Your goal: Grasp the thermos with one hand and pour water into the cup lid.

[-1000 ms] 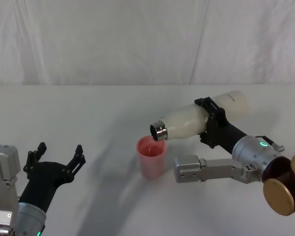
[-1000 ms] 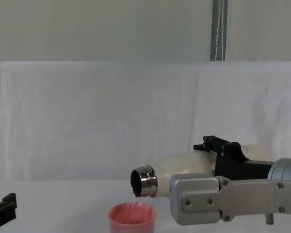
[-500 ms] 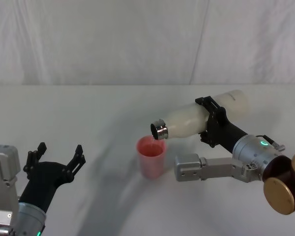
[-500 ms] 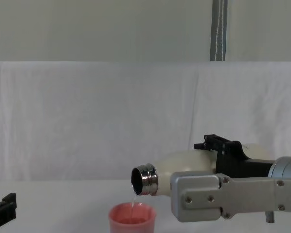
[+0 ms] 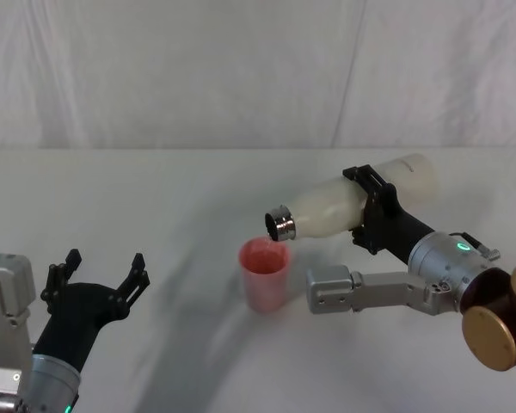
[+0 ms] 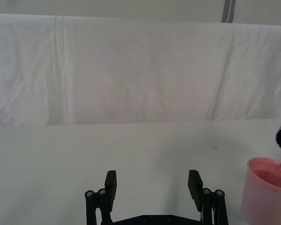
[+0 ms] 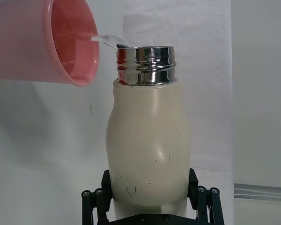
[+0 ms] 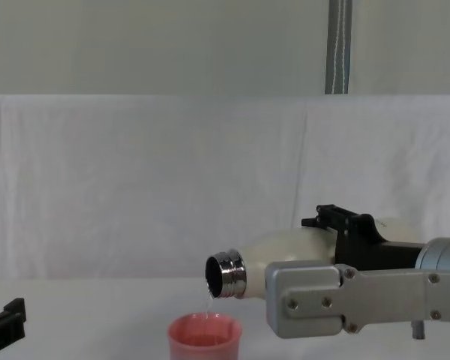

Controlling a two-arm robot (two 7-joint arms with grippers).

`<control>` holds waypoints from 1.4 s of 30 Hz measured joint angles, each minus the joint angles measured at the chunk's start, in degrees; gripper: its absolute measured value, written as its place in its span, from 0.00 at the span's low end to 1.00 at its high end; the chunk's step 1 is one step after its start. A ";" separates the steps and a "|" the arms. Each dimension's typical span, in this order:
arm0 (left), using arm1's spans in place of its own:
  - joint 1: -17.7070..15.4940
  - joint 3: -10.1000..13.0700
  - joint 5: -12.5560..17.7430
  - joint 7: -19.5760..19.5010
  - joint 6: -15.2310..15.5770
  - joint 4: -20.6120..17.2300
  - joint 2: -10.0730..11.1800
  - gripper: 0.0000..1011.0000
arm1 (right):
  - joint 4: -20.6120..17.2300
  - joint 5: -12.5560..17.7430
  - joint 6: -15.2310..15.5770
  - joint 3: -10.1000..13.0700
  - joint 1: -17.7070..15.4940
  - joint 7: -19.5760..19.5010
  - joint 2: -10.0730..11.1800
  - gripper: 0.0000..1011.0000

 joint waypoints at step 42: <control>0.00 0.00 0.00 0.00 0.00 0.00 0.00 0.99 | 0.25 -0.35 -0.53 -0.08 0.67 -0.51 0.55 0.94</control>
